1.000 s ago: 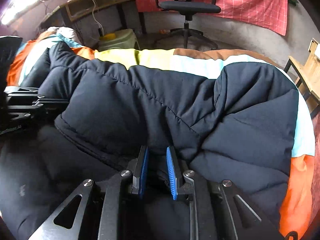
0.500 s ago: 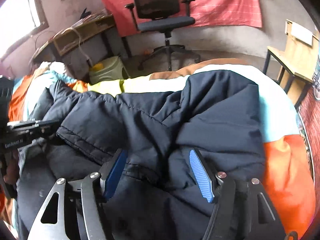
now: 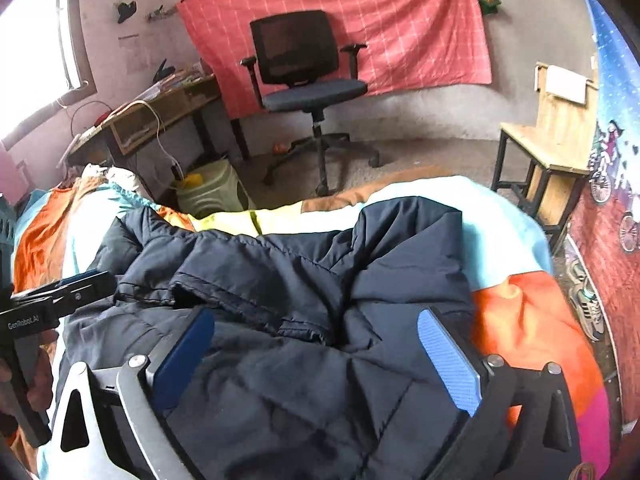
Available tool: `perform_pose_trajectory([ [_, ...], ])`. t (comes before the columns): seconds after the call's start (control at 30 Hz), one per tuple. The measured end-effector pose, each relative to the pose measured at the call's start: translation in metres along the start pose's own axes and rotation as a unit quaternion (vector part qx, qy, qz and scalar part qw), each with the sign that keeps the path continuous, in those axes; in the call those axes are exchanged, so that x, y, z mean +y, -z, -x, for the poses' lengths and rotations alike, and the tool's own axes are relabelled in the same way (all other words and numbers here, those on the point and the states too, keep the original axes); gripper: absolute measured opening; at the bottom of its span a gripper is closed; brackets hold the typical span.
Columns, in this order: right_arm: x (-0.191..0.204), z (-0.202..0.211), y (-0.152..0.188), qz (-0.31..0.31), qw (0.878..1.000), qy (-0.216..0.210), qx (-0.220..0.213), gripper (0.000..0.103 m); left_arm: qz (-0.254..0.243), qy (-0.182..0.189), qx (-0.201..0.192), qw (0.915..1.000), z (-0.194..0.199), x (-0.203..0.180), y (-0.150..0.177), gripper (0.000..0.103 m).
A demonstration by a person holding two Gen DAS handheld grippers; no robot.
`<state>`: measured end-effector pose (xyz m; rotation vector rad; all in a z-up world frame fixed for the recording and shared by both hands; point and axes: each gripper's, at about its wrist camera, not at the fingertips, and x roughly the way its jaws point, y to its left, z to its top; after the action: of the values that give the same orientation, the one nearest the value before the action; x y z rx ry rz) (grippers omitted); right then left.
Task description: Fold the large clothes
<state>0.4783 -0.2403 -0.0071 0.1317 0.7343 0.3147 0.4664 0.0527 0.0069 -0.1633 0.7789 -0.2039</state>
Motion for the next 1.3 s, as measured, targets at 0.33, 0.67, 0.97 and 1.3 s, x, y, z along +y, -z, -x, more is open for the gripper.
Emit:
perform_pose_trajectory([
  [0.33, 0.024, 0.076, 0.032, -0.022, 0.999, 0.008, -0.028, 0.103, -0.036, -0.030, -0.052, 0.9976, 0.089, -0.016, 0.054, 0.101],
  [0.67, 0.053, 0.160, 0.076, -0.028, 0.998, 0.036, -0.048, 0.103, -0.081, -0.025, -0.069, 0.9940, 0.167, -0.037, 0.112, 0.101],
  [0.97, 0.073, 0.219, 0.121, -0.021, 0.997, 0.064, -0.031, 0.103, -0.100, 0.002, -0.064, 0.9929, 0.202, -0.054, 0.154, 0.101],
  [1.3, 0.063, 0.252, 0.181, -0.043, 0.996, 0.075, -0.009, 0.103, -0.087, 0.004, -0.034, 0.9956, 0.211, -0.050, 0.202, 0.101],
])
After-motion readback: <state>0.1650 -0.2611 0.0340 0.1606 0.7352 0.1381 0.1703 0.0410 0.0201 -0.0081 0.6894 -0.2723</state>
